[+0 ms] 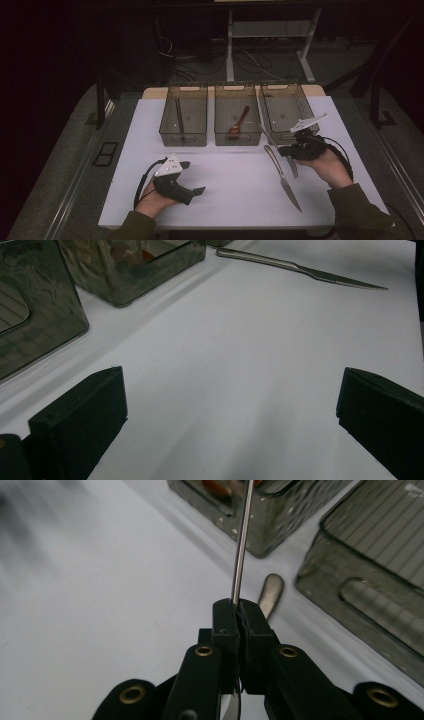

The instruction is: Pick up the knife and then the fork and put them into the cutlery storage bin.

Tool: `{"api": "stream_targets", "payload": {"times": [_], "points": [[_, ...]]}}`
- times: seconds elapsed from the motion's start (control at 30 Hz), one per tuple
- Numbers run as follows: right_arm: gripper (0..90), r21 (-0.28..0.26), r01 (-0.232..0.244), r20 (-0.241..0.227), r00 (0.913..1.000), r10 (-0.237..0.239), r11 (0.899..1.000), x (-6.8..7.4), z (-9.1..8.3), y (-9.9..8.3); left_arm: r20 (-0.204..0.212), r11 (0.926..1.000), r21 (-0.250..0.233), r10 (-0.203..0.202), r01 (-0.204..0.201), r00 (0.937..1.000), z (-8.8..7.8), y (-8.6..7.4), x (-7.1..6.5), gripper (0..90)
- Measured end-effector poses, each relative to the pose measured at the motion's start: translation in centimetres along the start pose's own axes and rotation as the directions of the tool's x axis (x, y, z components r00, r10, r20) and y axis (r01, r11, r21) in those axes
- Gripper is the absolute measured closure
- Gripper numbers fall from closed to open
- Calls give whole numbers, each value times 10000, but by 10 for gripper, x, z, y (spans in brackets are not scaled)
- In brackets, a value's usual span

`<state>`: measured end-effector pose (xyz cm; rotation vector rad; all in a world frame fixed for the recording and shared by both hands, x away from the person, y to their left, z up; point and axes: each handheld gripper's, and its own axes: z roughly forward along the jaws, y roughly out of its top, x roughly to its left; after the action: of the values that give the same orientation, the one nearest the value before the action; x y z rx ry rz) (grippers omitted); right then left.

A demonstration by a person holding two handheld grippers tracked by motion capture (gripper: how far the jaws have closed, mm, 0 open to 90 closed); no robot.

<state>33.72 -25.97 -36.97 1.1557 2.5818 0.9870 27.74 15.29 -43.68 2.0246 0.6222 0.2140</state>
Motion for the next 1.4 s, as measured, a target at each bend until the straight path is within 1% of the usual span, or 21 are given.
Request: {"api": "stream_targets", "payload": {"times": [0.1, 0.23, 0.43, 0.5, 0.57, 0.67, 0.7, 0.8, 0.83, 1.0, 1.17, 1.33, 1.4], "points": [[863, -202, -62, 87, 9999, 64, 9998, -4, -4, 0, 9, 10000, -7, -4, 4, 10000, 0, 0, 0, 0], [863, -488, -138, 353, 9993, 155, 9987, -10, -10, 0, 3, 10000, -69, -9, 9, 10000, 0, 0, 0, 0], [863, -952, -260, 625, 9975, 321, 9951, -22, -19, 4, -43, 9999, -101, -13, 13, 10000, -1, 0, 0, 0], [863, -1096, -186, 843, 9961, 279, 9938, -26, -22, 6, -69, 9999, -111, 4, -4, 10000, -2, 1, 1, 0], [863, -1249, -201, 957, 9949, 322, 9920, -30, -25, 10, -95, 9999, -126, -3, 2, 10000, -2, 1, 1, 0], [863, -1350, -198, 1308, 9907, 377, 9906, -37, -30, 13, -90, 9999, -136, 1, -2, 10000, -2, 1, 1, 0], [863, -1447, -180, 1389, 9896, 383, 9893, -40, -31, 15, -90, 9999, -101, -12, 11, 10000, -2, 1, 1, 0], [863, -1481, -286, 1606, 9856, 526, 9886, -49, -32, 19, -82, 9999, -128, -3, 2, 10000, -2, 1, 1, 0], [863, -1519, -245, 1676, 9846, 502, 9881, -52, -32, 21, -83, 9999, -133, -6, 5, 10000, -2, 1, 1, 0], [863, -1664, -414, 1901, 9790, 732, 9852, -64, -33, 29, -62, 9999, -135, -15, 14, 10000, -1, 1, 0, 0], [862, -1832, -400, 2126, 9739, 793, 9823, -77, -37, 40, -54, 9999, -116, 1, -2, 10000, -1, 1, 0, 0], [862, -1881, -260, 2552, 9640, 745, 9818, -92, -37, 51, -50, 10000, -85, 48, -49, 10000, -1, 1, 0, 0], [862, -1903, -352, 2649, 9604, 858, 9811, -98, -37, 55, -47, 10000, -85, 38, -39, 10000, -1, 1, 0, 0]]}}
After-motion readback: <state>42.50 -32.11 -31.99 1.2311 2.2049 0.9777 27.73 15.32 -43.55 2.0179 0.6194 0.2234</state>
